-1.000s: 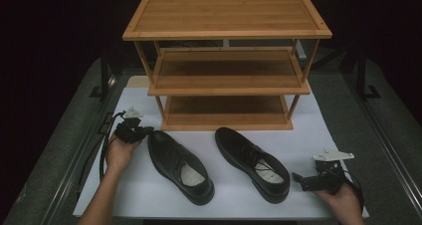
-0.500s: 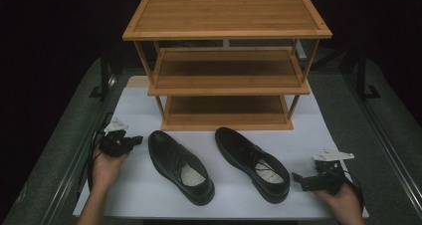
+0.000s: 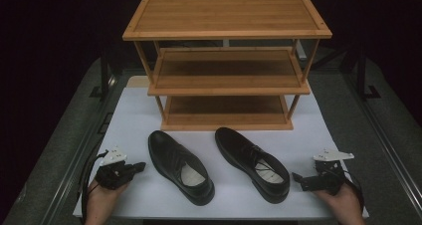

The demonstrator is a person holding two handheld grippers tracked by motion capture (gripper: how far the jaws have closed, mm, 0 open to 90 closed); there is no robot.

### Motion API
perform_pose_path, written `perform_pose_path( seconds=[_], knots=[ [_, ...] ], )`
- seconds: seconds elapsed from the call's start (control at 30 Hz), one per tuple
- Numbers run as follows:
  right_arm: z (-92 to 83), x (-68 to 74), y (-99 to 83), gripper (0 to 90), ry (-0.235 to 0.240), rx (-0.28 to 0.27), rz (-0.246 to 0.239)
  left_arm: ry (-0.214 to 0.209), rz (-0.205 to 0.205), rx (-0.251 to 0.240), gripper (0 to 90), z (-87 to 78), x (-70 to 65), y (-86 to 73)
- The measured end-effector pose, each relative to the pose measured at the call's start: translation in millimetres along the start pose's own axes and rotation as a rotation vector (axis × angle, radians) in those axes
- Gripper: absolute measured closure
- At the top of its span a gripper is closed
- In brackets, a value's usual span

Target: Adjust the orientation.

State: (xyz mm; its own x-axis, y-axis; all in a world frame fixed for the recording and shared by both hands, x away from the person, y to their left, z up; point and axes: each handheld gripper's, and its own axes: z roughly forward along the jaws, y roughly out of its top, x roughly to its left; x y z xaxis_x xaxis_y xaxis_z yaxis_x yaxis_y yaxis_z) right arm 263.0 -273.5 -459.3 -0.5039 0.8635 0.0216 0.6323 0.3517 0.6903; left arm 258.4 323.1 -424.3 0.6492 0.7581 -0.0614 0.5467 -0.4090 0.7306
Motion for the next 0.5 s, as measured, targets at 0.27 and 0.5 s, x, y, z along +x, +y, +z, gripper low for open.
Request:
perform_pose_path(
  seconds=[0.27, 0.5],
  knots=[
    [0.0, 0.0, 0.0, 0.0, 0.000, 0.000, 0.000, -0.030, 0.033, 0.044, 90.0, 13.8, -4.2, 1.7],
    [0.0, -0.1, 0.1, 0.0, 0.001, 0.001, 0.001, -0.024, 0.076, 0.066, 90.0, 23.0, -6.0, 7.4]
  ],
)
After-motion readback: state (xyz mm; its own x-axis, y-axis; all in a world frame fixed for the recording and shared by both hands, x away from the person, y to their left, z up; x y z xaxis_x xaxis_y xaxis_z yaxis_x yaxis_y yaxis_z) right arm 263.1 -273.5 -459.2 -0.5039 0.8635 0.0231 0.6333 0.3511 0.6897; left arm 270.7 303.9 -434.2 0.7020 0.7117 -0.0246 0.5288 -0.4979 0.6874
